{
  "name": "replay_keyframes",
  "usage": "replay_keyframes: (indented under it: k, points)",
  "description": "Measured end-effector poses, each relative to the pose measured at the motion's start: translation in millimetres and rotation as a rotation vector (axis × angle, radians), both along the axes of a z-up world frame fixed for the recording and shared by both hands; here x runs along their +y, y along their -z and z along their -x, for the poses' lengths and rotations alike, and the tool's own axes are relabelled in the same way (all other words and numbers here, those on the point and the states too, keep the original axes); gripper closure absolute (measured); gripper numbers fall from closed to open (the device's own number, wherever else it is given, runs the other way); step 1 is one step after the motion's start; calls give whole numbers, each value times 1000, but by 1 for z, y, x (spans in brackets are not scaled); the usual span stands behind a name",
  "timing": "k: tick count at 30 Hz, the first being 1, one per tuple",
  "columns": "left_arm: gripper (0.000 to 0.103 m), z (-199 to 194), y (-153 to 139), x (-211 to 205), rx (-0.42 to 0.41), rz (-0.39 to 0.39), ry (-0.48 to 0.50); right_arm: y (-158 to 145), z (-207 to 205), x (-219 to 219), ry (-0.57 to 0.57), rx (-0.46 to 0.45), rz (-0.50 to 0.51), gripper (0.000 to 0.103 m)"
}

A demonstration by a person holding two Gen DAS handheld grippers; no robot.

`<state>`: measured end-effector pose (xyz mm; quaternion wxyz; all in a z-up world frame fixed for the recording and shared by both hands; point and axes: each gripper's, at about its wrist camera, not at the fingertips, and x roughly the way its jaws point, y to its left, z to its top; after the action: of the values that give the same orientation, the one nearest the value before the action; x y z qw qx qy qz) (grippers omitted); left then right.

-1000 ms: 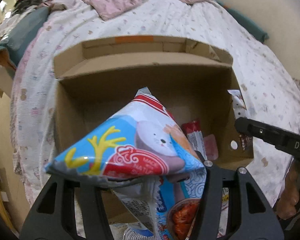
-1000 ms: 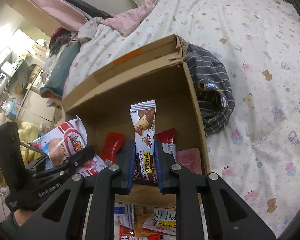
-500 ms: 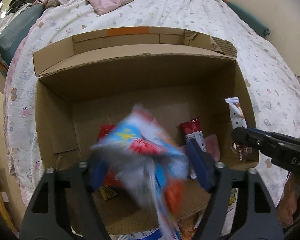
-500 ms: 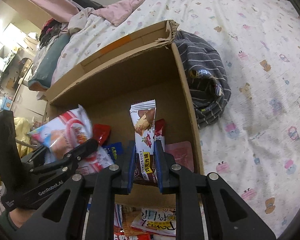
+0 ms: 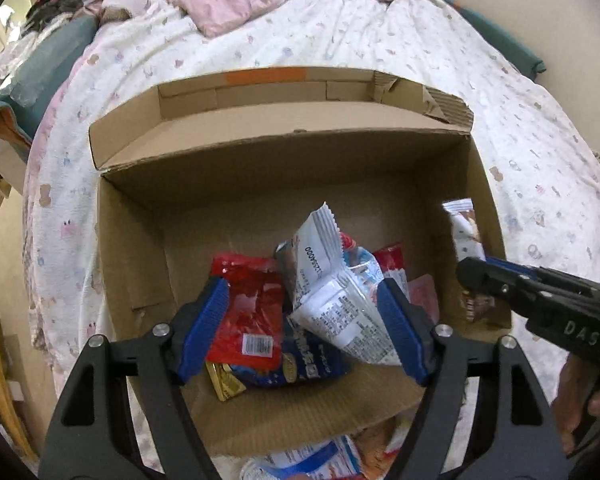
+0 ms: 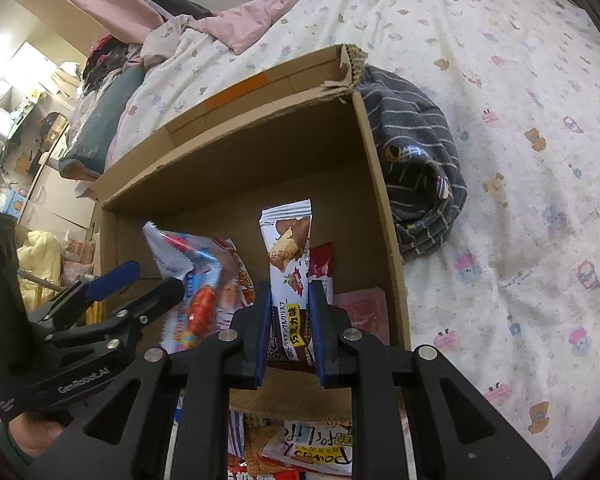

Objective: Organize snacks
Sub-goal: 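Carry both packets into the box and open both tools, then withdraw both tools from the box back over the snack pile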

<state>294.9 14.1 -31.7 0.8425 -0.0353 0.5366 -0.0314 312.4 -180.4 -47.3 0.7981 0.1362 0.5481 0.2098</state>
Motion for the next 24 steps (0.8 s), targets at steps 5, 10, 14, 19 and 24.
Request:
replay_keyframes:
  k: [5, 10, 14, 19, 24]
  points:
    - [29, 5, -12, 21, -51, 59, -52, -4, 1, -3, 7, -15, -9, 81]
    - [29, 9, -11, 44, -38, 86, -133, -10, 0, -5, 7, -32, -31, 80]
    - [29, 11, -8, 38, -13, 30, -93, -15, 1, -8, 36, -37, -64, 25]
    - [29, 19, -13, 41, -32, 115, -94, -23, 6, -10, 45, -76, -67, 25]
    - [0, 31, -24, 49, -76, 94, -124, -29, 15, -20, 78, -82, -102, 24]
